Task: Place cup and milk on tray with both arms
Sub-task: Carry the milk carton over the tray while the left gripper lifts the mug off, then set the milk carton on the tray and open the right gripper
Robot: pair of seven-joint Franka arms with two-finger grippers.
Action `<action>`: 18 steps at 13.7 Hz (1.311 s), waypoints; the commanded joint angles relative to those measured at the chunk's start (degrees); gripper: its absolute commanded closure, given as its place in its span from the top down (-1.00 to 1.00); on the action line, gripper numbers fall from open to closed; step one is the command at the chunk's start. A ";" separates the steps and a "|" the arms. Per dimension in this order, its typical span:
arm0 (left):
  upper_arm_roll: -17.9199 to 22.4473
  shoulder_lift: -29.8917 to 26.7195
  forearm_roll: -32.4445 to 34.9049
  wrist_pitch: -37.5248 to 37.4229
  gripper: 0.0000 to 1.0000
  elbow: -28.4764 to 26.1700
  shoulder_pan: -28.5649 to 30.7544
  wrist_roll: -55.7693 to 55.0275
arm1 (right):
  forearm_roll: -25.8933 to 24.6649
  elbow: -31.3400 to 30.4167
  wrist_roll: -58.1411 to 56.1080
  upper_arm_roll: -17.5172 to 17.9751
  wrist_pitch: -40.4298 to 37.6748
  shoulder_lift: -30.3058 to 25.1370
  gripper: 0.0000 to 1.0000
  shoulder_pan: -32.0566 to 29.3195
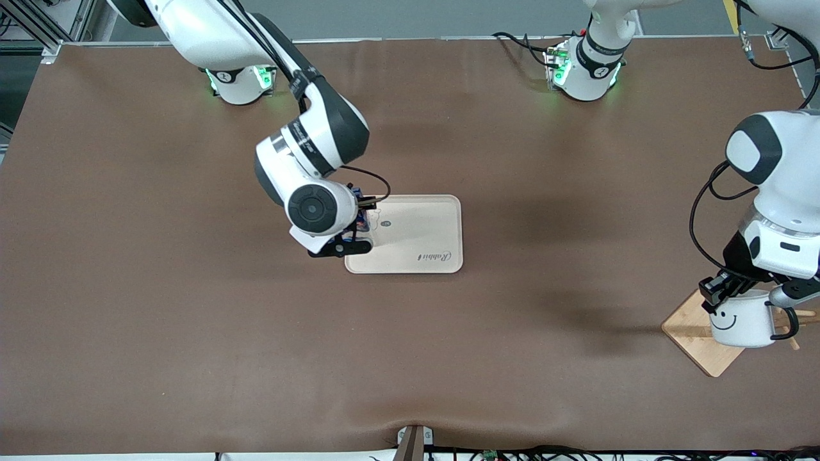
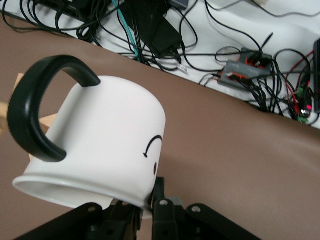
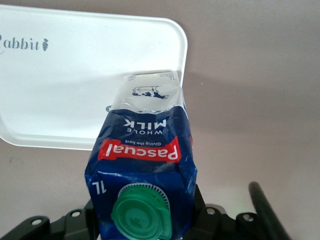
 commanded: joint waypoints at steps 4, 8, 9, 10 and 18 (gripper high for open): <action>-1.85 -0.80 1.18 -15.20 -1.00 4.15 -4.72 -4.92 | 1.38 2.13 0.66 -0.77 2.55 1.66 0.30 1.53; -2.02 0.25 1.01 -19.25 -1.00 4.15 -11.31 -15.54 | 1.03 2.04 1.45 -0.94 2.56 1.58 1.00 2.23; -2.46 0.86 1.01 -19.35 -1.00 4.15 -12.72 -19.93 | 1.29 2.13 1.53 -0.86 2.47 1.40 1.00 1.80; -2.81 1.65 1.01 -19.43 -1.00 4.15 -14.38 -22.58 | 1.38 2.56 1.36 -0.86 2.47 1.23 1.00 1.45; -2.99 12.27 -4.06 -19.61 -1.00 6.95 -29.59 -27.62 | 3.32 8.96 0.66 -0.77 -3.21 -3.25 1.00 -4.87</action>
